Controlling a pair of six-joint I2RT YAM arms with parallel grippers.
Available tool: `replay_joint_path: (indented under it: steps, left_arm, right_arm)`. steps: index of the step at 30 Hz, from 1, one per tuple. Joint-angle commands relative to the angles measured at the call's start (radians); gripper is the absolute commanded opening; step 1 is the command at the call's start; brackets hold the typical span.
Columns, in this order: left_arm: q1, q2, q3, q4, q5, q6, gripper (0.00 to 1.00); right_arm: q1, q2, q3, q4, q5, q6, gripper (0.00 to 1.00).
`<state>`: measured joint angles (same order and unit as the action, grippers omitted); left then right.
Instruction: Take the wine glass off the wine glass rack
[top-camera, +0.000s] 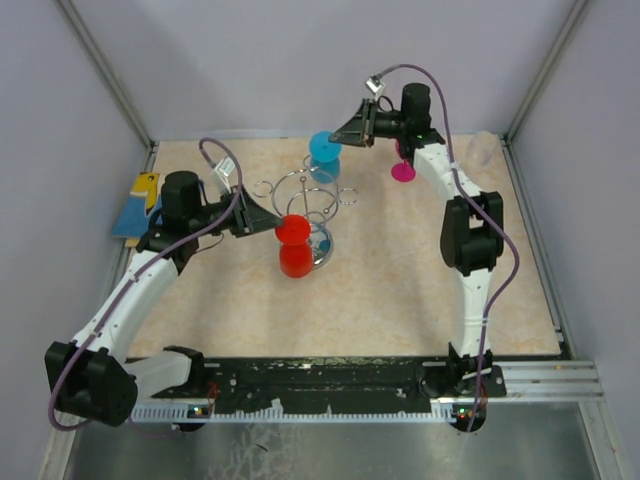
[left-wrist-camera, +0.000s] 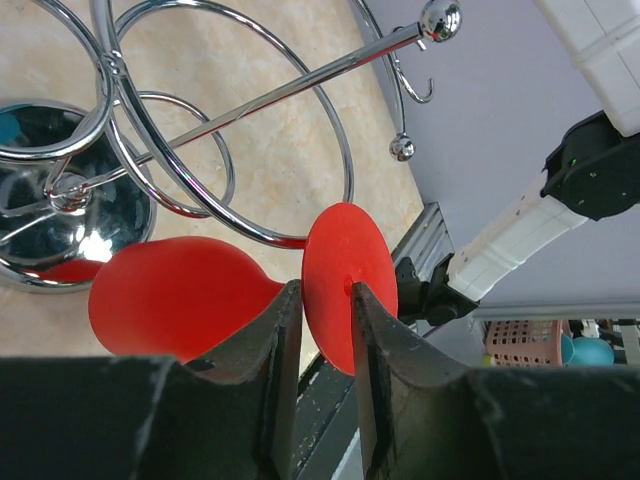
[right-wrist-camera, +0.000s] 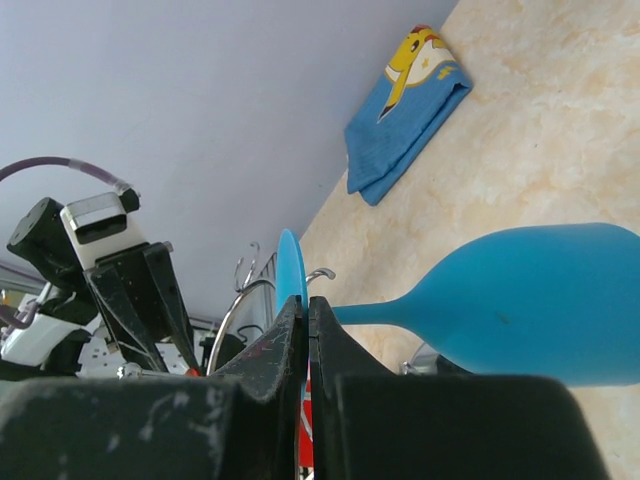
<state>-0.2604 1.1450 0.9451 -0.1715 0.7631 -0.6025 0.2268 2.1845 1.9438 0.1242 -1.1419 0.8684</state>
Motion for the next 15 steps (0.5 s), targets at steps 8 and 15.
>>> replay_joint_path:
  steps: [8,15]
  left_arm:
    - [-0.024,0.019,0.005,0.042,0.066,-0.017,0.34]
    - [-0.046,0.036,0.0,0.044,0.062,-0.012,0.4]
  right_arm:
    - [-0.02,-0.1,-0.009,0.04,-0.001,0.003,0.0]
    - [-0.023,-0.107,-0.013,0.04,-0.002,0.002,0.0]
